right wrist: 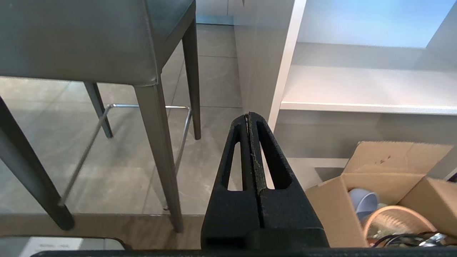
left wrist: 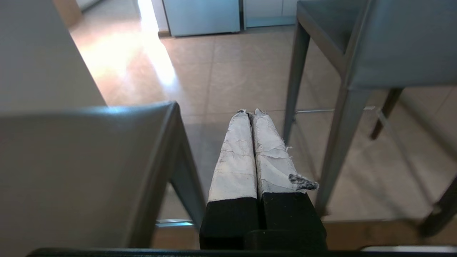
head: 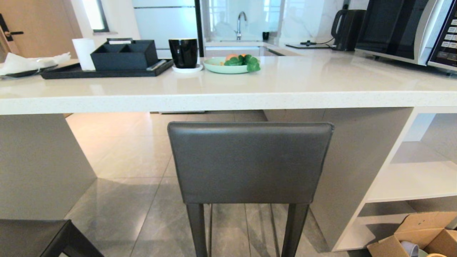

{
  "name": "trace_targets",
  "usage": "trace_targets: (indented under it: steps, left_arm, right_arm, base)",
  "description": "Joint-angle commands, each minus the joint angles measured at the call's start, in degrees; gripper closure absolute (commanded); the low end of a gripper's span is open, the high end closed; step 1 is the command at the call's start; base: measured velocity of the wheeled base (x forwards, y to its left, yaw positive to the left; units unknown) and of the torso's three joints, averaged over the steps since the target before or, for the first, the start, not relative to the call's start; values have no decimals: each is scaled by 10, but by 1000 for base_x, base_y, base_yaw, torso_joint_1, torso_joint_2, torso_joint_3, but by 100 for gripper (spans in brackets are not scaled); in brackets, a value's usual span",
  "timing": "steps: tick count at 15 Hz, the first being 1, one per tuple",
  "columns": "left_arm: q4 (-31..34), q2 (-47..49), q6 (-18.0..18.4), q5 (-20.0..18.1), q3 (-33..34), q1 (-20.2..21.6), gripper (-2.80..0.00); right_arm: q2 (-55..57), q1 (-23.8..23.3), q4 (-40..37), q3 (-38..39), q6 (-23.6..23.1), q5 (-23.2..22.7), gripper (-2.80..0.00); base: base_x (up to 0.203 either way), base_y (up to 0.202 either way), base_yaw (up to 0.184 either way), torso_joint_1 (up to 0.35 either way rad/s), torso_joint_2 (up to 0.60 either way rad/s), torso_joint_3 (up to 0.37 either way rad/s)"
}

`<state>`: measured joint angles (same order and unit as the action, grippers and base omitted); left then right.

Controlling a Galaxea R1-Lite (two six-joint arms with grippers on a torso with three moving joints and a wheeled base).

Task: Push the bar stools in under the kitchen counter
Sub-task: Push the gray chair back under the dining table

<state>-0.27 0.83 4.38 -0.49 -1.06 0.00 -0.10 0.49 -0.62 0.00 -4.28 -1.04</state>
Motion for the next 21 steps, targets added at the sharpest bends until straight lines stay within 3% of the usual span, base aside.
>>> trace_targets:
  steps: [1, 13, 21]
  left_arm:
    - [-1, -7, -29, 4, 9, 0, 0]
    - [-2, -7, -32, 3, 11, 0, 0]
    - [-2, -7, -32, 2, 11, 0, 0]
  right_arm:
    - [1, 0, 0, 0, 8, 4, 0]
    - [1, 0, 2, 0, 21, 4, 0]
    - [1, 0, 2, 0, 23, 5, 0]
  base:
    - [0, 0, 0, 0, 0, 0]
    - [0, 0, 0, 0, 0, 0]
    - [-191, 0, 0, 3, 4, 1]
